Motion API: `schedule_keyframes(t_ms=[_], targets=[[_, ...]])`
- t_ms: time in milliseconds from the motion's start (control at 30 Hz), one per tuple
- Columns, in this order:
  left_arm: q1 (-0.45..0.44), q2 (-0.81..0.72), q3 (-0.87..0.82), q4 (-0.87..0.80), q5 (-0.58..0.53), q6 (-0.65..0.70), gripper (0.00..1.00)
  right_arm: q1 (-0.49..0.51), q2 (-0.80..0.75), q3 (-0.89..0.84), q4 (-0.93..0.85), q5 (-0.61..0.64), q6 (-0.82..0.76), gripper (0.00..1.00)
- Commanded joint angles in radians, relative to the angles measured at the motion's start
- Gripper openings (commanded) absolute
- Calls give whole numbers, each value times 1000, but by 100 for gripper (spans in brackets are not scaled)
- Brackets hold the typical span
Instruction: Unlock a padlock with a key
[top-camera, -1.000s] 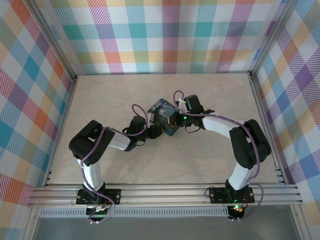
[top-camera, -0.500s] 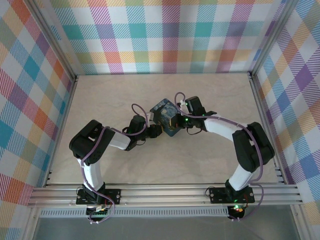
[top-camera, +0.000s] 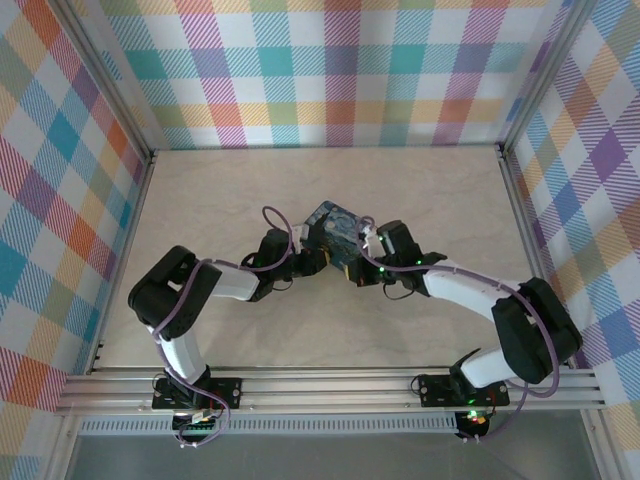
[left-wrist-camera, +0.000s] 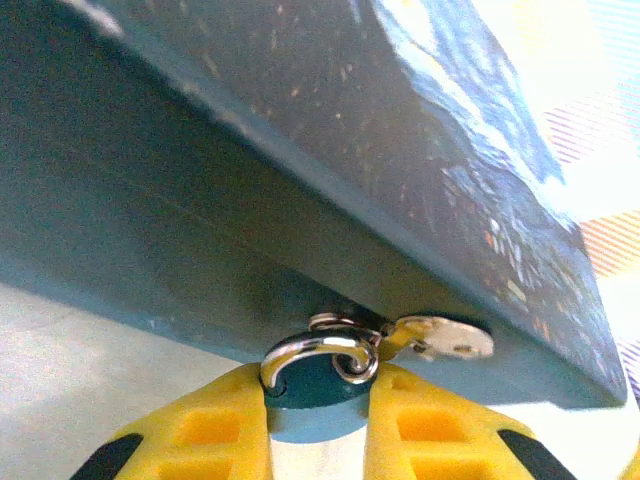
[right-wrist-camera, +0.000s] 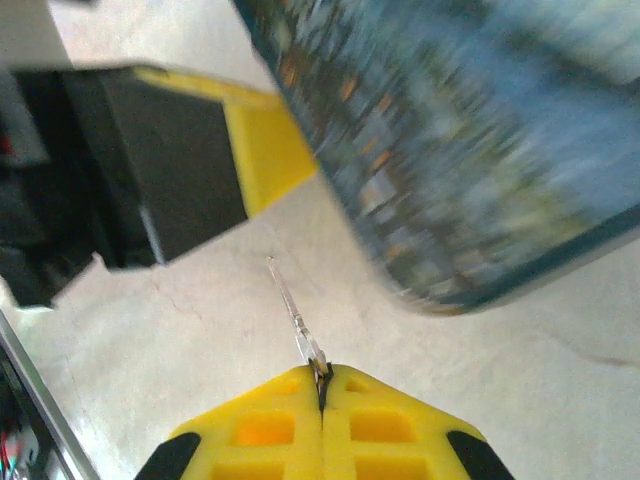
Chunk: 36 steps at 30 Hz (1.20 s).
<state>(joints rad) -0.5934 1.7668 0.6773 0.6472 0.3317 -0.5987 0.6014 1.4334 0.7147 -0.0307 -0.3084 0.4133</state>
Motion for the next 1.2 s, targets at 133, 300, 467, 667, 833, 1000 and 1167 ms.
schedule_keyframes(t_ms=[133, 300, 467, 667, 833, 1000, 1167], targets=[[-32, -70, -9, -7, -3, -25, 20, 23, 37, -9, 93, 28, -17, 0], [-49, -82, -4, -20, -10, -53, 21, 43, 45, -58, 157, 46, -28, 0], [-63, -99, 5, -51, -18, -71, 21, 57, 54, -112, 239, 69, -17, 0], [-74, -98, 11, -56, -26, -92, 21, 73, 85, -135, 300, 96, 9, 0], [-82, -90, 18, -57, -28, -99, 21, 78, 108, -154, 364, 105, 47, 0], [-89, -86, 24, -61, -29, -101, 21, 78, 119, -159, 386, 127, 67, 0], [-95, -80, 26, -61, -33, -100, 21, 79, 134, -155, 406, 132, 79, 0]])
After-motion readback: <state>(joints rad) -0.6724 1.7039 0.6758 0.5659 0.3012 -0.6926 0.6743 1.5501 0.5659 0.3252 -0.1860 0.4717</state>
